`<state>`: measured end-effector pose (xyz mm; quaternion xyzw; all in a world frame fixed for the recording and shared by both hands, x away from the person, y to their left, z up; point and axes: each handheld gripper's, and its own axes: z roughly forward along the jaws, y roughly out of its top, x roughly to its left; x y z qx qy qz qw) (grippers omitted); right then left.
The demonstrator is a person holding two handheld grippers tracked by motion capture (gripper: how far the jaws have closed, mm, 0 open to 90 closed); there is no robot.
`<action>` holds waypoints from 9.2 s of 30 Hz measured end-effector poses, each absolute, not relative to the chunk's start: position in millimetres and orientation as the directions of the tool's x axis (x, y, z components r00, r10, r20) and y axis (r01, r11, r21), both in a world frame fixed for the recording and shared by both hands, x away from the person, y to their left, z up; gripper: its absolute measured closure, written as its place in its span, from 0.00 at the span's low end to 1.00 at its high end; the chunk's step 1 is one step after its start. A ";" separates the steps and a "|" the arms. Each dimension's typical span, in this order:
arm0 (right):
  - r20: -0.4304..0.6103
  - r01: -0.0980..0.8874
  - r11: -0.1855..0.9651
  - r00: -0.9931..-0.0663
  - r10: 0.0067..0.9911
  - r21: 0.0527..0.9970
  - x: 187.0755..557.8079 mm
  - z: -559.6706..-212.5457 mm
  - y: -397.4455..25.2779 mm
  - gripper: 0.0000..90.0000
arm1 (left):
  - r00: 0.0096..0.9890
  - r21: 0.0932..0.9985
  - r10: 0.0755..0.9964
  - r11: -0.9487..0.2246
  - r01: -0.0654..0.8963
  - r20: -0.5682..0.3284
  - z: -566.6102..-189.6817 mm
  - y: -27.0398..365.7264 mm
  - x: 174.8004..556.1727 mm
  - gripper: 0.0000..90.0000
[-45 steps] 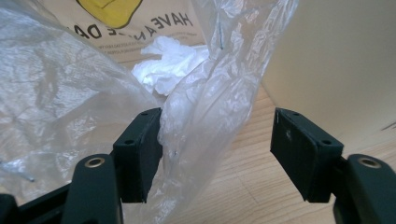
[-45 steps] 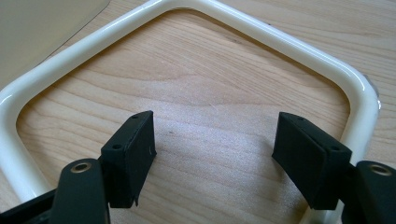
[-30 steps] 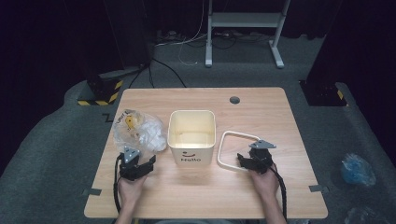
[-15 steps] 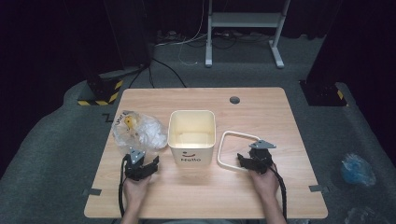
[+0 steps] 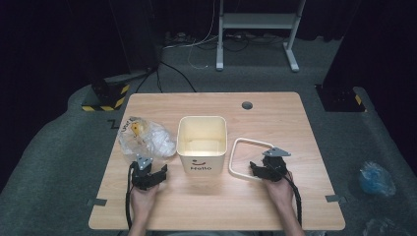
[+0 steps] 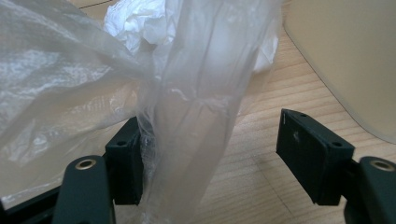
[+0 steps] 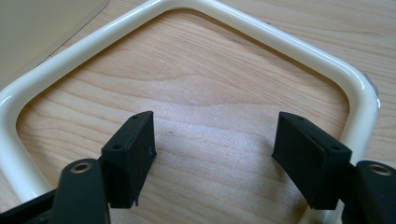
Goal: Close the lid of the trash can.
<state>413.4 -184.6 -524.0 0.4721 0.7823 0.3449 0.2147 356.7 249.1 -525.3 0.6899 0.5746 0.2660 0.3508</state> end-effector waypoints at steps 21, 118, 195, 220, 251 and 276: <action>0.024 0.603 0.211 -0.358 0.934 0.770 432.0 -494.2 -223.6 0.40 | 0.206 0.789 0.977 -0.083 0.608 -0.056 -525.4 251.5 357.2 0.33; -0.012 0.609 0.234 -0.346 0.938 0.758 455.1 -475.5 -245.8 0.86 | 0.199 0.782 0.978 -0.076 0.618 -0.062 -525.8 251.1 357.4 0.33; -0.011 0.558 0.243 -0.386 0.923 0.794 453.0 -381.8 -233.3 0.86 | 0.202 0.785 0.977 -0.076 0.615 -0.064 -525.7 251.2 357.3 0.33; -0.009 0.541 0.247 -0.405 0.914 0.804 455.8 -365.4 -220.8 0.86 | 0.202 0.785 0.977 -0.073 0.615 -0.067 -525.8 251.0 357.3 0.33; 0.011 0.535 0.248 -0.434 0.901 0.808 467.7 -356.3 -191.3 0.87 | 0.205 0.787 0.976 -0.075 0.613 -0.066 -525.6 251.3 356.9 0.33; 0.008 0.539 0.279 -0.470 0.883 0.795 477.8 -358.2 -160.7 0.87 | 0.208 0.787 0.976 -0.081 0.612 -0.061 -525.5 251.1 356.7 0.33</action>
